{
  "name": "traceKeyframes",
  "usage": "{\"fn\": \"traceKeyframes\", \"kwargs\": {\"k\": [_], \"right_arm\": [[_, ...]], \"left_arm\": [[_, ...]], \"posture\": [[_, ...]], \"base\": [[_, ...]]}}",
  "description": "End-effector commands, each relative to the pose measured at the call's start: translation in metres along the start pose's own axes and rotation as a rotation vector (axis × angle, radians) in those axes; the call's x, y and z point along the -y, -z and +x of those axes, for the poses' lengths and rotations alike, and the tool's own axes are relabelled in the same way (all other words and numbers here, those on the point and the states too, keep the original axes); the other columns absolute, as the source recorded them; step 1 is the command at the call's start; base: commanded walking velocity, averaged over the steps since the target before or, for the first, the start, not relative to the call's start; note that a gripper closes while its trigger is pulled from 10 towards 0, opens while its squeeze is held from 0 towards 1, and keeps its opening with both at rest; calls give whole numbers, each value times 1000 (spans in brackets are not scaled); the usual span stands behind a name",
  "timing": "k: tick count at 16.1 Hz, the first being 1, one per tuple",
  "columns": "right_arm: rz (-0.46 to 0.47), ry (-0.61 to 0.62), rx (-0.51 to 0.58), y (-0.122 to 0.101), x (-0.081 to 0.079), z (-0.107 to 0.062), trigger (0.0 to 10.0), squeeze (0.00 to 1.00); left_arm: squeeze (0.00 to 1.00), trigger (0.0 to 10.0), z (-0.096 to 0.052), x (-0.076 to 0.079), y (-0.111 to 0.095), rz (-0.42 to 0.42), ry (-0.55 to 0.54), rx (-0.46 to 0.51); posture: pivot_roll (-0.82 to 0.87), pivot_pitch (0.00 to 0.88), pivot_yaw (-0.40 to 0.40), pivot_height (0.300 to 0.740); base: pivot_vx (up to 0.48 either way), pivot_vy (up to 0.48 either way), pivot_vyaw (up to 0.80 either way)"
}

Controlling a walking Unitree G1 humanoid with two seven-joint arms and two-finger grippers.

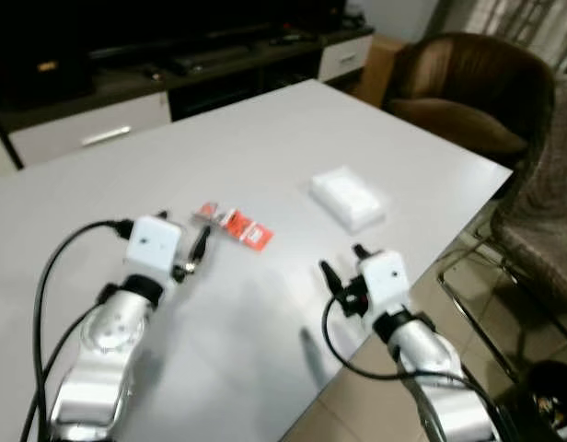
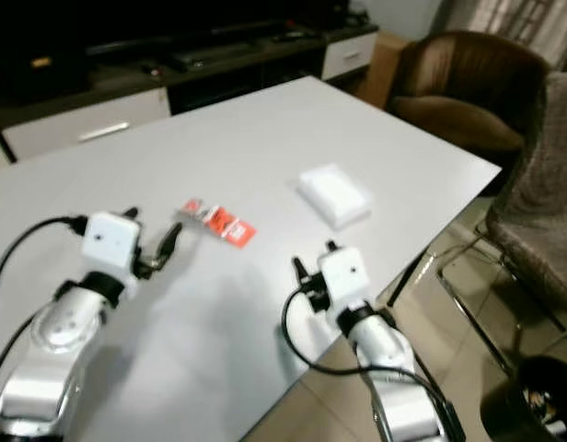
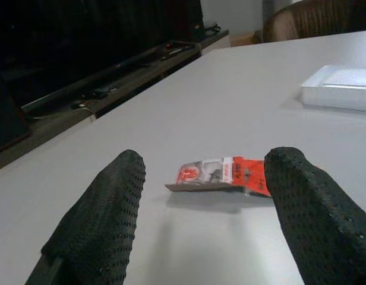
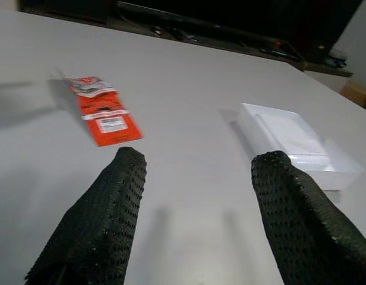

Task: Picking trash to rubbish bin

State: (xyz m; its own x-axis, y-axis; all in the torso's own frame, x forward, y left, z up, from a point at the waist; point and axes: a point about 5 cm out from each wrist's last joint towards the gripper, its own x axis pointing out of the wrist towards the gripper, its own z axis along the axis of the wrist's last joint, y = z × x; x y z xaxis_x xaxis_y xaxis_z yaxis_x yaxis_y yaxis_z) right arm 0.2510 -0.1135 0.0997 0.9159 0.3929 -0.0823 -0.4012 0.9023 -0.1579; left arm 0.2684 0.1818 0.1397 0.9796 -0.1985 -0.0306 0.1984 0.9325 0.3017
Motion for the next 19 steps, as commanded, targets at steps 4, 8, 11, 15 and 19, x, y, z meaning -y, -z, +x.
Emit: {"fn": "traceKeyframes", "kwargs": {"k": [4, 8, 11, 15, 19], "right_arm": [[-9, 67, 2, 0, 13, -3, 10000, 0], [-12, 62, 0, -1, 12, -2, 10000, 0], [-21, 44, -2, -2, 9, 1, 10000, 0], [-23, 27, 1, -3, 0, 1, 10000, 0], [-23, 28, -1, -3, -1, -7, 10000, 0]], "left_arm": [[0, 10000, 16, 3, -6, -45, 48, 26], [1000, 10000, 30, -2, 6, -249, 39, -130], [1000, 10000, 53, 0, 10, -336, 57, -248], [1000, 10000, 79, -8, 24, -429, -36, -391], [1000, 10000, 92, -11, 38, -516, -104, -481]], "posture": [[-57, 0, -25, 740], [-55, 0, -24, 740], [-63, 0, -18, 740], [-72, 1, 4, 740], [-89, 13, 25, 740]], "base": [[261, 0, 0], [0, 0, 0], [0, 0, 0], [0, 0, 0], [0, 0, 0]]}}
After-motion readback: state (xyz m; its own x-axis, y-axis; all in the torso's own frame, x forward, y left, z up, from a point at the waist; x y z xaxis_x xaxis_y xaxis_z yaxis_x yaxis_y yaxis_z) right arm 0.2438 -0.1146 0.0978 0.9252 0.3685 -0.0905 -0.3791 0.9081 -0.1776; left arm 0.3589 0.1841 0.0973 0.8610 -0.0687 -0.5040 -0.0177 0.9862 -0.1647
